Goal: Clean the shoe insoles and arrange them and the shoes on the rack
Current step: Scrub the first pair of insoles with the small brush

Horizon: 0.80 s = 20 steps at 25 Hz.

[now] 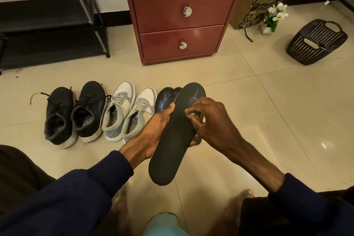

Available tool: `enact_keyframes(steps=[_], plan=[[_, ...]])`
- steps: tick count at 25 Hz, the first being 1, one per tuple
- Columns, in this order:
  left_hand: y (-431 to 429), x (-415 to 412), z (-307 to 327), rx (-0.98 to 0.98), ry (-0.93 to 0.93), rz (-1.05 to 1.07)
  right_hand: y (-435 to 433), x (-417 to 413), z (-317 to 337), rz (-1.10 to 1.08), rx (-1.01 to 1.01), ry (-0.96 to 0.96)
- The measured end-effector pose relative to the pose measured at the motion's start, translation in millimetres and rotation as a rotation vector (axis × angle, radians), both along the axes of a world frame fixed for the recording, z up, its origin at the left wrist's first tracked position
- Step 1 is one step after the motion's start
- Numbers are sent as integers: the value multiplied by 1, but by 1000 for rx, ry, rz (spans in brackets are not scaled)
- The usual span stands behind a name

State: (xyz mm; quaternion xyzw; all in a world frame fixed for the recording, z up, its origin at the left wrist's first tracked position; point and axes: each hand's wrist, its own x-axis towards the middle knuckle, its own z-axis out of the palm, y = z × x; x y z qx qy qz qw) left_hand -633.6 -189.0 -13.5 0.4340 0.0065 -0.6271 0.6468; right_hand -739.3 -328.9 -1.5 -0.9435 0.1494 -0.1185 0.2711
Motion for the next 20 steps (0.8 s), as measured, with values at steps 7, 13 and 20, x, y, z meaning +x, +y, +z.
enact_keyframes(steps=[7,13,20], plan=[[0,-5,10,-12,8,-88,-20,3,3,-187,-18,-33],[0,0,-2,30,-81,-12,3,0,14,81,70,90],[-1,3,-11,122,-287,25,17,-3,4,66,70,71]])
